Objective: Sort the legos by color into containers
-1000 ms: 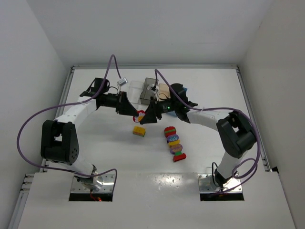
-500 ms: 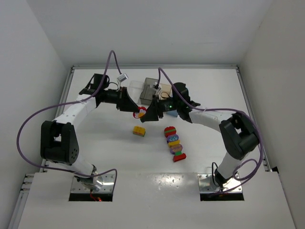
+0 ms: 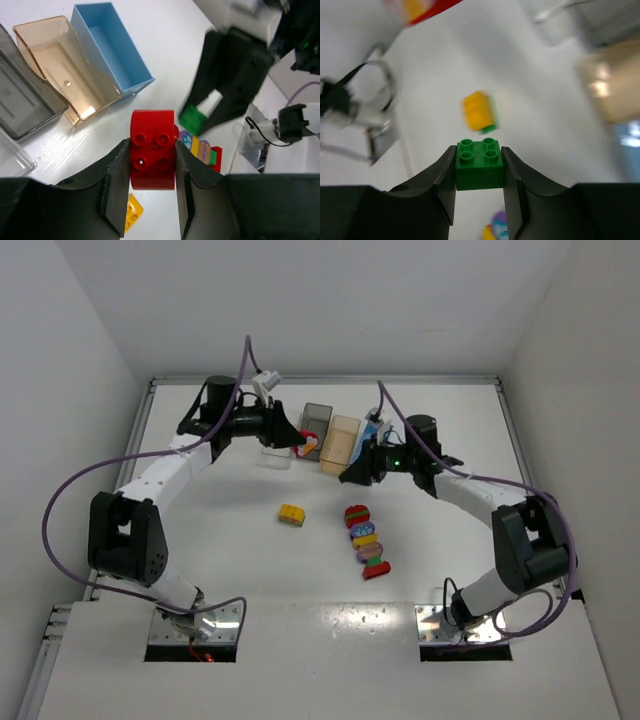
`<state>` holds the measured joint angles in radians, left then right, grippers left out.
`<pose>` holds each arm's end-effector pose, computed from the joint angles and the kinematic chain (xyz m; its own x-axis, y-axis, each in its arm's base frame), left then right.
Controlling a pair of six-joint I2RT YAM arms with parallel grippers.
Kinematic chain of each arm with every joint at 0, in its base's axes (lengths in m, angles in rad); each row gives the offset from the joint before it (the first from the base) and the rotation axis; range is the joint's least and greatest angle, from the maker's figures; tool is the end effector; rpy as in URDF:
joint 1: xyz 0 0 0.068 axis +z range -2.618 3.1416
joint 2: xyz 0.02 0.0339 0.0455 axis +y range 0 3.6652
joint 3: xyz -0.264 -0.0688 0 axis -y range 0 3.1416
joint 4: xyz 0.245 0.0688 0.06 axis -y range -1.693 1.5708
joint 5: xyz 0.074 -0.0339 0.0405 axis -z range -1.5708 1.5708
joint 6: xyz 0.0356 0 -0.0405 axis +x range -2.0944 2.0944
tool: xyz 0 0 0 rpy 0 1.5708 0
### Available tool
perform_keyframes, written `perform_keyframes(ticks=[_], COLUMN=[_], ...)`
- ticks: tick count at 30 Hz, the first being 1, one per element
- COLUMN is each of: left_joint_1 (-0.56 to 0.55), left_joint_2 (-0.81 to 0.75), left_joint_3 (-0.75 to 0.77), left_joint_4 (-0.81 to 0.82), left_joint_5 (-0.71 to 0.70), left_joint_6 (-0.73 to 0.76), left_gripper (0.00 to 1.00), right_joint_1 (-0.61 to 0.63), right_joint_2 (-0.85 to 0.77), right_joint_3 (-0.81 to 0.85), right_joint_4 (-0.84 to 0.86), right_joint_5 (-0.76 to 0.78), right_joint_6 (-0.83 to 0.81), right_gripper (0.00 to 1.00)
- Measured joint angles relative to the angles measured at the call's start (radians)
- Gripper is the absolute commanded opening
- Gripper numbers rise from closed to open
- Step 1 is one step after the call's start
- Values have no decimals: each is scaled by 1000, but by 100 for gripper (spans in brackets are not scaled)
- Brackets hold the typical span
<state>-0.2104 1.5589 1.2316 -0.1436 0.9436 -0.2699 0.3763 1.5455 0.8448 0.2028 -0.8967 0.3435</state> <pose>0.3389 -0.1019 0.3125 -0.6485 -0.0215 -0.7610 0.6799 0.4332 -0.5917 0.2909 0.1449 0.2194 -0.7105 -0.0547 -0.7016 -0.6675 0.3682 0.6472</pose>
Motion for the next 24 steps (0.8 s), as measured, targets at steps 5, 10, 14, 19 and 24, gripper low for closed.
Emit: perform_keyframes(ticks=[5,10,14,19,24], left_joint_1=[-123,-218,-256,-280,-294], left_joint_2=[50,182,303,410,481], left_joint_3=[47,183,301,383,437], left_joint_4=[-9,-44,-63,-88,-114], left_joint_5=[-198,-375,-487,-616,-683], left_joint_6=[6,19,30,53,71], left_gripper=[0,0,0,0,4], right_joint_1=[-114,-119,-119,-119,-121], right_joint_2=[26,94,153,214,257], right_joint_3=[46,132,175,201,225], right_joint_4=[-26,-24,-18,-23,-34], right_joint_5=[279,456,515,568,587], right_joint_6=[0,0,-2,-26,-71], right_gripper=[0,0,0,0,7])
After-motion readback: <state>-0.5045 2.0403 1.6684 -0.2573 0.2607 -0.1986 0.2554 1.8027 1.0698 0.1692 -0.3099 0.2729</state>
